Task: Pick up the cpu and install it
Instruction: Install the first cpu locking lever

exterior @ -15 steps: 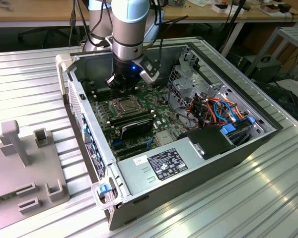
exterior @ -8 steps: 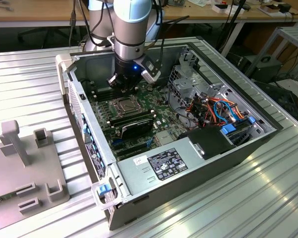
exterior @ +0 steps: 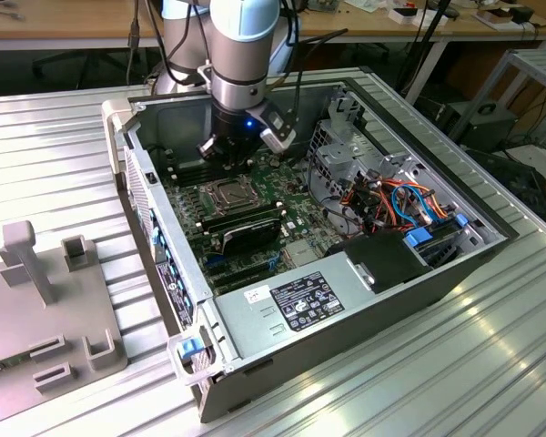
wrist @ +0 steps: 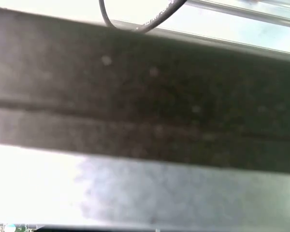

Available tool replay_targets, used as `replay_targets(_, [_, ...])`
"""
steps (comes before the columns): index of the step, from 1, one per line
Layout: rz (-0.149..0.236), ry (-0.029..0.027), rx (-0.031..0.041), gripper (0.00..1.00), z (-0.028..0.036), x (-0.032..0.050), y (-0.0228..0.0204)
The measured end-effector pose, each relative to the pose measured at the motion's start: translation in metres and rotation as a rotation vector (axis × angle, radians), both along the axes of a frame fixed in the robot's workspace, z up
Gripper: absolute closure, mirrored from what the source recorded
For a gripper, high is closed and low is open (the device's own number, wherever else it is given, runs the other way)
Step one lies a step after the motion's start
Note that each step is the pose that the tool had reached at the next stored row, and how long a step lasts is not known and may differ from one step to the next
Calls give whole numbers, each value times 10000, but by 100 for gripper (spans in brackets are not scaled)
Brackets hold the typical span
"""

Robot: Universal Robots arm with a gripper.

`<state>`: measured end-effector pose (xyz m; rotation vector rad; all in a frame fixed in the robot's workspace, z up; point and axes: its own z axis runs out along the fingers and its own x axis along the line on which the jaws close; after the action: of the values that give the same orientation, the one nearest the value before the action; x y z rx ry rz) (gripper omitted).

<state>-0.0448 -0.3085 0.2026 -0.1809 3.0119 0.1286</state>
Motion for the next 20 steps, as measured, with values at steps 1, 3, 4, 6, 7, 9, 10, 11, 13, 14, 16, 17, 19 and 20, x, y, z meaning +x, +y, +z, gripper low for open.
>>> replay_targets(1, [0, 0, 0, 89, -1, 8, 0])
replay_targets(3, [1, 2, -6, 89, -2, 29, 0])
replay_targets(4, [1, 2, -6, 89, -2, 32, 0])
replay_targets(6, [0, 2, -7, 89, -3, 36, 0])
replay_targets(7, [0, 2, -9, 89, -4, 38, 0])
replay_targets(9, [0, 2, -14, 89, -6, 40, 0])
replay_targets(10, [0, 2, -15, 89, -8, 41, 0])
replay_targets(11, [0, 2, -18, 89, -10, 41, 0])
replay_targets(13, [2, -8, 5, 89, -23, 43, 4])
replay_targets(14, [2, -2, -13, 89, -25, 42, 1])
replay_targets(16, [2, 2, -18, 89, -24, 41, 0])
replay_targets(17, [1, 2, -18, 89, -24, 41, 0])
replay_targets(19, [1, 2, -18, 89, -24, 41, 1])
replay_targets(20, [1, 2, -19, 89, -24, 41, 2])
